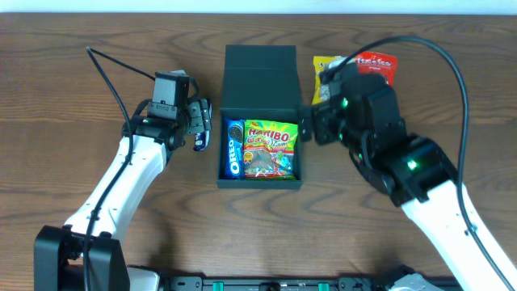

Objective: Pack container
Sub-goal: 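Carry the Oreo pack into the box beside the Haribo bag, release, then move right gripper to the red Hacks bag and grasp it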

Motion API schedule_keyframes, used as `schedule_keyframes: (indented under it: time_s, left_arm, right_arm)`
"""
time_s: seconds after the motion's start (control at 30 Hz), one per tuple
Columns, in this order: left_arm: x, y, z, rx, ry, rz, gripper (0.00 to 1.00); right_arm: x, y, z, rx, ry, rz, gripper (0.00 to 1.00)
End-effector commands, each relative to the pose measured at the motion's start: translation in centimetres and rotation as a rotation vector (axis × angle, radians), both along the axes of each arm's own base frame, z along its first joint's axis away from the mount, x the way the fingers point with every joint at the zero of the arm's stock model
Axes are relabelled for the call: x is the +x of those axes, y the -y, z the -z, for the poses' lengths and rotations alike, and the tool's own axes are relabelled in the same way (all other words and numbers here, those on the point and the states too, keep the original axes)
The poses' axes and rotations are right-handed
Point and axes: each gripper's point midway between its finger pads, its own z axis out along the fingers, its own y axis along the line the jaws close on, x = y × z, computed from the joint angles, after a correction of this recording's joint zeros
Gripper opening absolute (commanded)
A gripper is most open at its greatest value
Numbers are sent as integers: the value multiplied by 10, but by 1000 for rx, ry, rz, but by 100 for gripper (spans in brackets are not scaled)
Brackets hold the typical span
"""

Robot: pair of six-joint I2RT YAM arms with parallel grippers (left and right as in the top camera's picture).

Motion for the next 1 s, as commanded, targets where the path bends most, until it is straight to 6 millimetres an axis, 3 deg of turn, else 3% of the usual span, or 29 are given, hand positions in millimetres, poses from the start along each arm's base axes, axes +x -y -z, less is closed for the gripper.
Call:
schedule_keyframes:
  time_s: [0.0,0.27,0.57,0.8,0.97]
  left_arm:
    - [5,1,-6,1,14,11,82]
    - [5,1,-6,1,14,11,85]
    - [5,1,-6,1,14,11,86]
    - [5,4,-6,-14,11,22,86]
    - [4,5,-6,-20,9,26,86]
  right_arm:
    - [28,26,14,-49,-10,101,99]
    - [96,101,59,-57,-39,320,99]
    - [146,171,106,-51,-31,485,92]
    - [177,212,166,-54,-42,565,89]
    - [189,217,204,-56,-59,573,86]
